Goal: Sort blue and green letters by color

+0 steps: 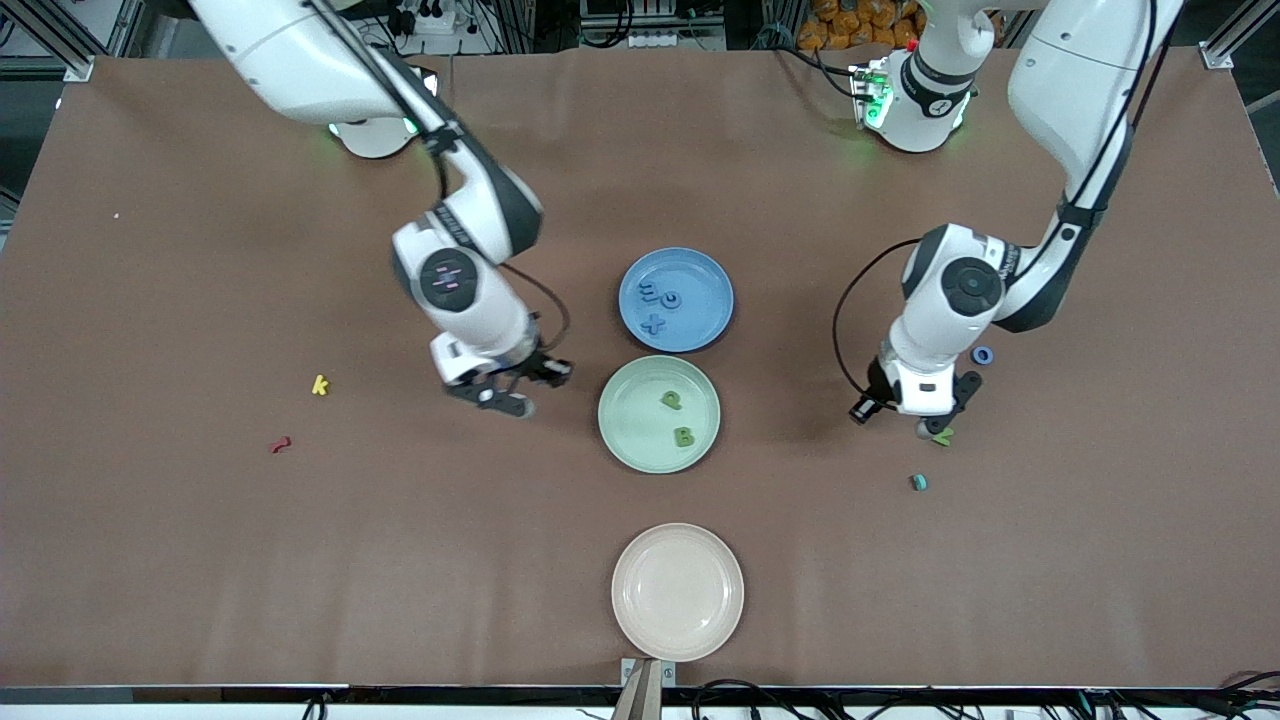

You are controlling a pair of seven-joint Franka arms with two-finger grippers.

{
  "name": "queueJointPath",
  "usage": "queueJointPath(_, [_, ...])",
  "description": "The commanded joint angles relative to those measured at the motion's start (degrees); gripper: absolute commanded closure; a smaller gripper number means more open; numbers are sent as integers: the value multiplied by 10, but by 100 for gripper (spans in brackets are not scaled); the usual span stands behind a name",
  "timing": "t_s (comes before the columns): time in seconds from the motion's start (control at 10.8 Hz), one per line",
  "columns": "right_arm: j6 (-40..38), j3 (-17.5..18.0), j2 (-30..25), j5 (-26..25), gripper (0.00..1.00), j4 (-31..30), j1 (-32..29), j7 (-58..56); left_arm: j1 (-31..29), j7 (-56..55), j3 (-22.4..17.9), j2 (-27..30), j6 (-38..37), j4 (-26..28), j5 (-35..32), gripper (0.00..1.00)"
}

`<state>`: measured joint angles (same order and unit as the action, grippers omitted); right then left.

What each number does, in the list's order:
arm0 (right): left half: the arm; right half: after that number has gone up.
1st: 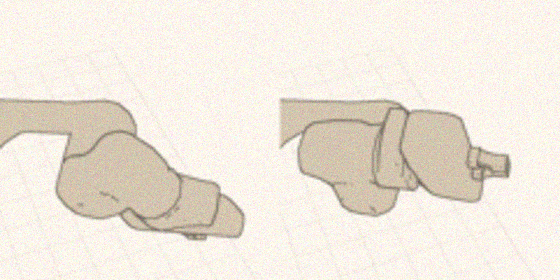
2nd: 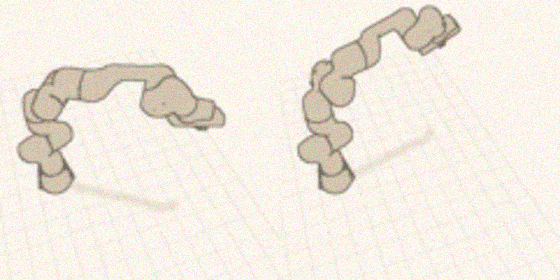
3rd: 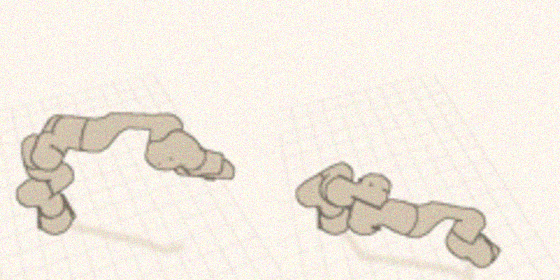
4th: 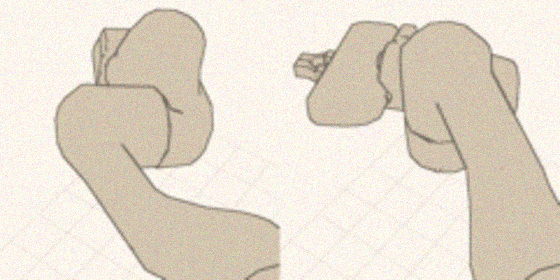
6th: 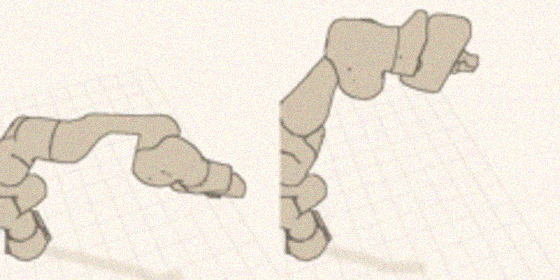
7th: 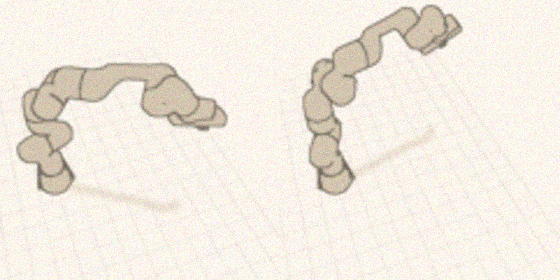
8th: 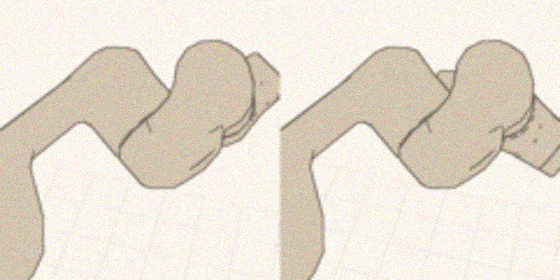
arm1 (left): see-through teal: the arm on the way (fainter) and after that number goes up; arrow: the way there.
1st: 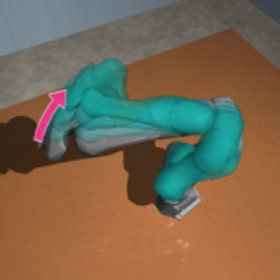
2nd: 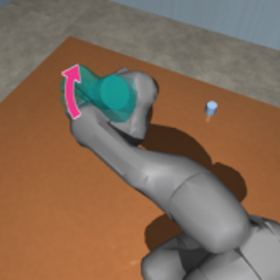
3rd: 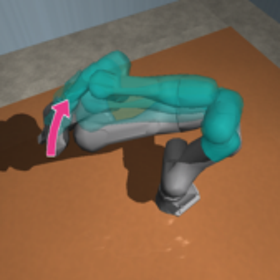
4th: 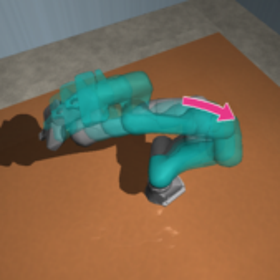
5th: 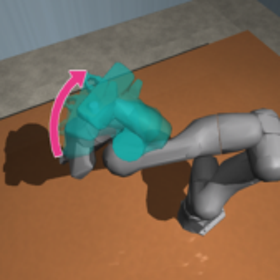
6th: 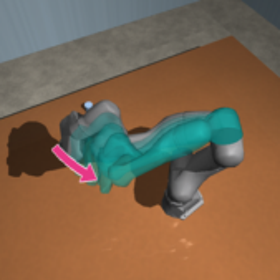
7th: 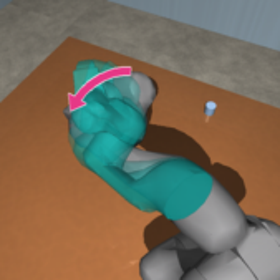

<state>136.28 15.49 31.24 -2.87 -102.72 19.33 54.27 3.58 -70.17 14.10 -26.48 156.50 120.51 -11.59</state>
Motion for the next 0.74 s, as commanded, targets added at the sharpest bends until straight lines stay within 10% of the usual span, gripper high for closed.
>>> queueJointPath(0.0, [-1, -2, 65, -1, 100, 74, 88, 136, 73, -91, 2, -18, 1, -54, -7, 100])
queueJointPath(0.37, [-2, -2, 100, -6, 97, 108, 177, 258, 144, -180, 2, -23, 1, -102, -6, 100])
queueJointPath(0.46, [-2, -2, 100, 0, 71, 108, 183, 270, 154, -191, 2, -27, 1, -116, -7, 100])
queueJointPath(0.55, [-8, -2, 99, 2, 15, 108, 183, 282, 164, -191, 2, -31, 1, -130, -8, 100])
queueJointPath(0.65, [-10, -1, 99, 1, 0, 107, 184, 283, 176, -192, 2, -40, 5, -139, -7, 100])
